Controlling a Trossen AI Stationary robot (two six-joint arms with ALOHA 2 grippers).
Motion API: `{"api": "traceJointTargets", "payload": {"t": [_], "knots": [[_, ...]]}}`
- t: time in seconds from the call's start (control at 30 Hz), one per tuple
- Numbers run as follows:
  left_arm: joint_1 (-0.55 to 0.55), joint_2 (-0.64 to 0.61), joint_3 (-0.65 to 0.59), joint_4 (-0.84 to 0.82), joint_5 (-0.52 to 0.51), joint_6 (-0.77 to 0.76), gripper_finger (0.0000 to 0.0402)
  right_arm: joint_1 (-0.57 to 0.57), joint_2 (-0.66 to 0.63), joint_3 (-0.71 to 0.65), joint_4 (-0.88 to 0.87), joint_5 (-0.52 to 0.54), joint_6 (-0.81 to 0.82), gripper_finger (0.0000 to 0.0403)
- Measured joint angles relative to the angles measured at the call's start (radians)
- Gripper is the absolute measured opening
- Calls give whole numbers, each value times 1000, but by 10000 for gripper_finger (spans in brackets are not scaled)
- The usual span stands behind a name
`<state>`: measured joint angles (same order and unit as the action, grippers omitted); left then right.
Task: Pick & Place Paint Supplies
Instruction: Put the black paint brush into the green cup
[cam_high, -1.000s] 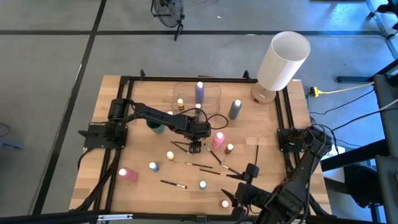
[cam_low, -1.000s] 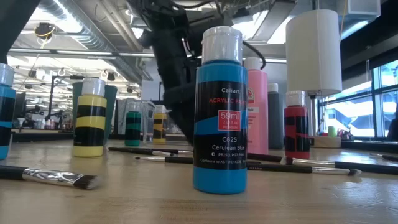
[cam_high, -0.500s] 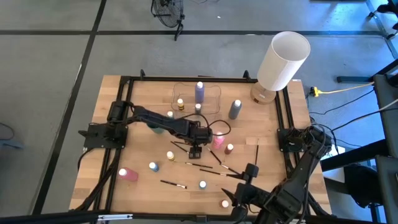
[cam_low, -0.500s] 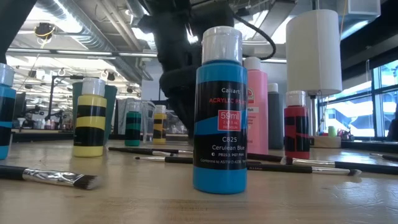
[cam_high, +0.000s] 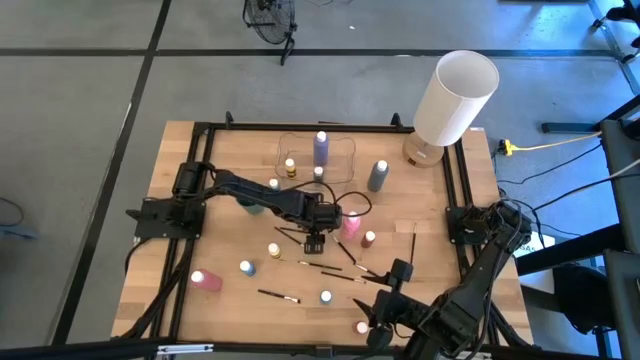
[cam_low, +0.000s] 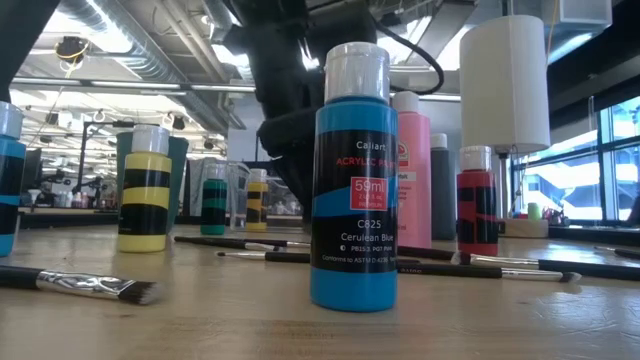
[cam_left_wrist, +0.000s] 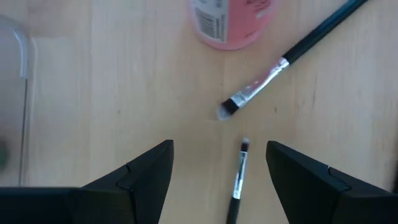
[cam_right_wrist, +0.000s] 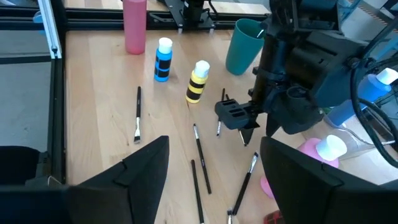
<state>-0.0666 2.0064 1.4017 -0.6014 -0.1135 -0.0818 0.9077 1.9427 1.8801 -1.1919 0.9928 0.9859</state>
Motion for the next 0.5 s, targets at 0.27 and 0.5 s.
{"api": "traceJointTargets", "payload": {"t": [0.27, 0.5], "knots": [[-1, 4, 0, 0, 29, -10, 253, 0, 0, 0, 0, -3, 0, 257], [-1, 4, 0, 0, 26, -10, 253, 0, 0, 0, 0, -3, 0, 257]]}}
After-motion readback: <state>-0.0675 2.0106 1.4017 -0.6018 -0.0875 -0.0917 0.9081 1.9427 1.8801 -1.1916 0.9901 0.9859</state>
